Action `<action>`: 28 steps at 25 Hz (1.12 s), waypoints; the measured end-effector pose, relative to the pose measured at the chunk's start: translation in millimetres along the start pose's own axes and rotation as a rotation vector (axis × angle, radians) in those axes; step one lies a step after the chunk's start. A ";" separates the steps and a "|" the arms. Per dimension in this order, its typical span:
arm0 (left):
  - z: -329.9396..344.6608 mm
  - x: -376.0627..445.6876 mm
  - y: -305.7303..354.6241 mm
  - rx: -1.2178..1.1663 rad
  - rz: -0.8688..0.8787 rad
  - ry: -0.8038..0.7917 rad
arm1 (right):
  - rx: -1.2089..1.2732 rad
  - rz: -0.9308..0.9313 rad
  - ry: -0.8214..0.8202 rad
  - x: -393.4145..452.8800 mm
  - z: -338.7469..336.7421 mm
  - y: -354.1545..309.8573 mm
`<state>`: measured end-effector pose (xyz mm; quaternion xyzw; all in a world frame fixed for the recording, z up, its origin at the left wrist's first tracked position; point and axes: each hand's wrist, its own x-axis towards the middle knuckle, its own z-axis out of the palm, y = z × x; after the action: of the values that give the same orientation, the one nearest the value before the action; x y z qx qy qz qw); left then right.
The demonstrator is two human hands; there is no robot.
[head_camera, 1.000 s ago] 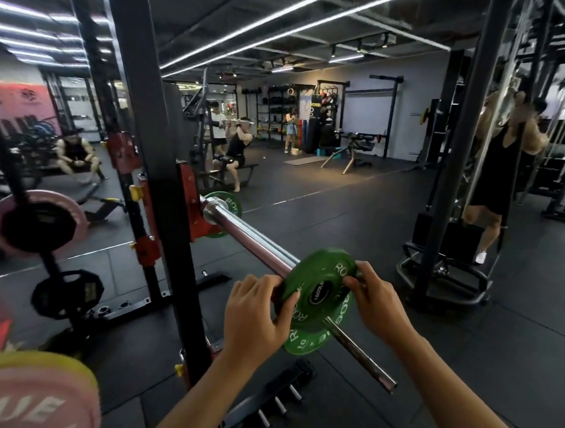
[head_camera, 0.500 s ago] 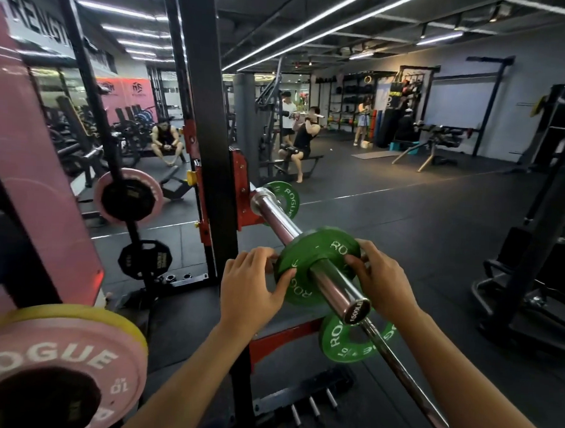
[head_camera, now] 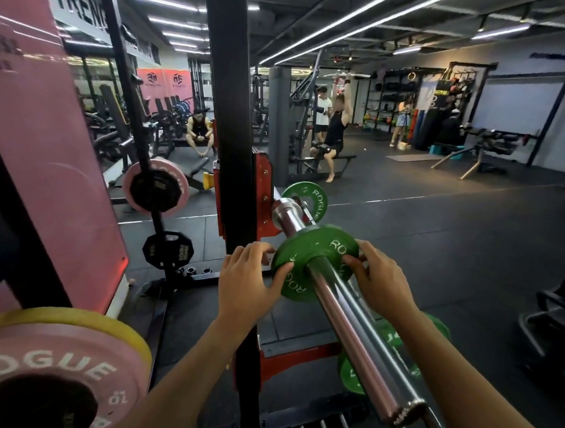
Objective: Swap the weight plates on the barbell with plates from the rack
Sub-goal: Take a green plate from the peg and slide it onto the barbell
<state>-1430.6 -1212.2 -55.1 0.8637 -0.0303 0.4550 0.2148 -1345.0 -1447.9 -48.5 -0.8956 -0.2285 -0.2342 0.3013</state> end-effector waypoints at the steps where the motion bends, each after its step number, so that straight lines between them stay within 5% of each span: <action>1: 2.8 3.2 -3.7 0.010 -0.013 0.003 | 0.007 -0.013 -0.003 8.1 4.3 1.0; 11: 41.1 29.6 -36.1 0.102 -0.205 0.036 | 0.056 -0.120 0.009 85.8 47.1 12.5; 28: 69.8 94.6 -65.1 0.178 -0.398 0.026 | -0.078 0.003 0.004 146.5 81.9 11.2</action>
<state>-1305.3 -1167.5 -36.3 0.8623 0.1840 0.4155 0.2236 -1200.6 -1363.7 -29.7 -0.9065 -0.2172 -0.2444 0.2670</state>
